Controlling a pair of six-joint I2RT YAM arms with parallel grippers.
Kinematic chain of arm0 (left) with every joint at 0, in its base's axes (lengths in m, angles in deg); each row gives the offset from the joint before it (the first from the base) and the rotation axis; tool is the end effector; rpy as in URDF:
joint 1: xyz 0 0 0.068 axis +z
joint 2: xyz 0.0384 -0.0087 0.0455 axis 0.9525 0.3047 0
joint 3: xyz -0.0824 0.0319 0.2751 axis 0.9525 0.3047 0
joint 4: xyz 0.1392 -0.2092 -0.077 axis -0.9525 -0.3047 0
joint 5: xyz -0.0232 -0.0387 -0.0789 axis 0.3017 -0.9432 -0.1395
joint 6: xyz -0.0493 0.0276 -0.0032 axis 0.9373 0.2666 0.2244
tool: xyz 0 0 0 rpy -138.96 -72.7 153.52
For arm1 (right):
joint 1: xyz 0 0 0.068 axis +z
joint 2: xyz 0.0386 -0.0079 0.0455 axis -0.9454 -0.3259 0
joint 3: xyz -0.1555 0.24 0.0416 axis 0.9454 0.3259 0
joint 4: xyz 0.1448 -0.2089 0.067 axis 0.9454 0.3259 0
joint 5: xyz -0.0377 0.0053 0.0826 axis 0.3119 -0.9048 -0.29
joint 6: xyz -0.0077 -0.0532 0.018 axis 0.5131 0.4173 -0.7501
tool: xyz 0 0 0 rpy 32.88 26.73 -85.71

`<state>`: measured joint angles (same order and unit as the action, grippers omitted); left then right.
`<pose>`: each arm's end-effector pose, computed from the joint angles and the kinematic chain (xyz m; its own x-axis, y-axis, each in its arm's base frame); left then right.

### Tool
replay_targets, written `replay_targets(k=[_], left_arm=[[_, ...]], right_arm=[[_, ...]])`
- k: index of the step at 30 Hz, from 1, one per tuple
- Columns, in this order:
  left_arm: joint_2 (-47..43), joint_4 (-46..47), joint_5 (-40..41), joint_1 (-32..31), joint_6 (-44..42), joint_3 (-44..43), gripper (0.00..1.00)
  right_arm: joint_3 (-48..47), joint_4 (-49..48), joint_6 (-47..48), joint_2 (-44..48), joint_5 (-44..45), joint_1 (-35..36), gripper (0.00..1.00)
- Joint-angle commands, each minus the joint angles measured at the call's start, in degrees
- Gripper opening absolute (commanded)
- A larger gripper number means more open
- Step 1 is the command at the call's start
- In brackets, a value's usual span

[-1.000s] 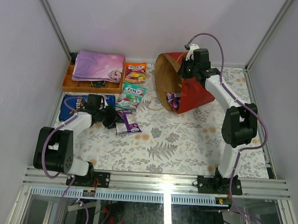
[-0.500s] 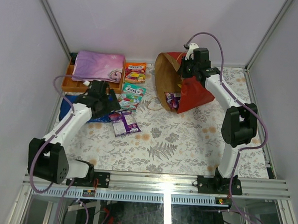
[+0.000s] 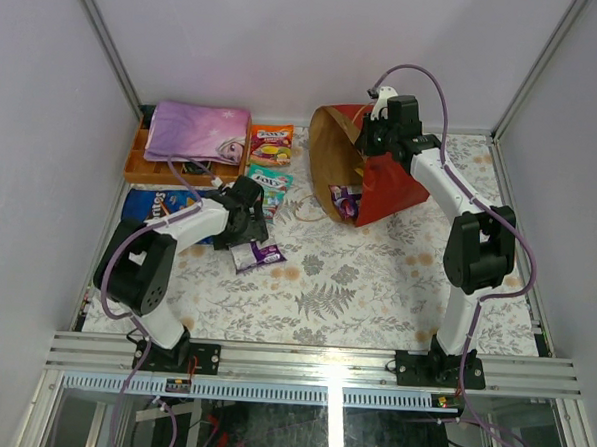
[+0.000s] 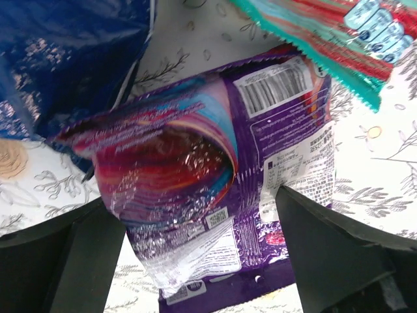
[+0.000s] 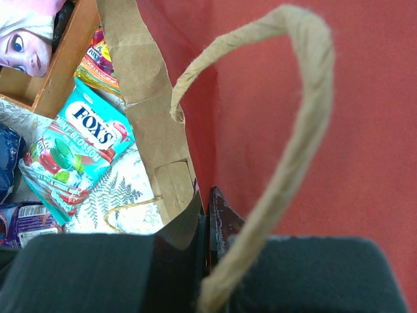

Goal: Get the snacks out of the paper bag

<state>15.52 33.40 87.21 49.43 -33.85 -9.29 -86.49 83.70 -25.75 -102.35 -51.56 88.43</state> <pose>0.2877 -0.1133 0.1840 -0.8954 -0.2559 -0.3643 -0.2523 0.9659 -0.0584 0.4501 0.1510 0.3232 -0.4947 0.0025 -0.8691 -0.4150 0.8779 0.2388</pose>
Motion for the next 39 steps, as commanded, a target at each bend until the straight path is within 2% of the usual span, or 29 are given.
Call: replay_targets(k=[1,8,10,12,14,18,21,29,34,39], left_arm=[[4.0,6.48,1.15,-0.86,0.26,1.07,0.89],[6.37,3.92,1.34,-7.33,-4.84,1.72,0.79],[6.08,2.98,-1.07,-8.72,-7.67,2.29,0.78],[6.6,0.8,-2.72,-9.96,-11.23,2.07,0.81],[7.61,-3.0,-0.97,-10.32,-12.99,1.14,0.84],[8.69,-10.6,7.77,-9.79,-12.16,-1.56,0.89],[7.97,-13.31,11.45,-7.95,-10.67,-4.0,1.0],[3.55,-19.64,19.65,-4.6,-12.6,-10.1,1.0],[-3.16,-19.21,14.87,-7.37,-10.93,-14.06,1.0],[-4.54,-16.76,12.39,-13.24,-8.52,-17.55,1.0]], right_arm=[[-1.68,-2.25,0.81,1.05,-1.32,0.16,0.0],[-1.44,-1.98,1.52,1.03,-0.72,0.21,0.0],[-1.44,-2.12,1.51,0.91,-0.76,0.21,0.0],[-1.53,-2.1,1.22,0.6,-1.08,0.17,0.0],[-1.64,-2.29,0.89,0.39,-1.51,0.18,0.0],[-1.8,-2.34,0.56,0.35,-1.94,0.2,0.0],[-1.56,-2.19,0.72,0.81,-1.96,0.14,0.0],[-0.77,-1.86,2.07,2.32,-0.81,0.14,0.0],[-0.87,-2.25,1.51,2.24,-1.44,0.21,0.0],[-1.3,-2.37,0.29,1.79,-2.4,0.21,0.0]])
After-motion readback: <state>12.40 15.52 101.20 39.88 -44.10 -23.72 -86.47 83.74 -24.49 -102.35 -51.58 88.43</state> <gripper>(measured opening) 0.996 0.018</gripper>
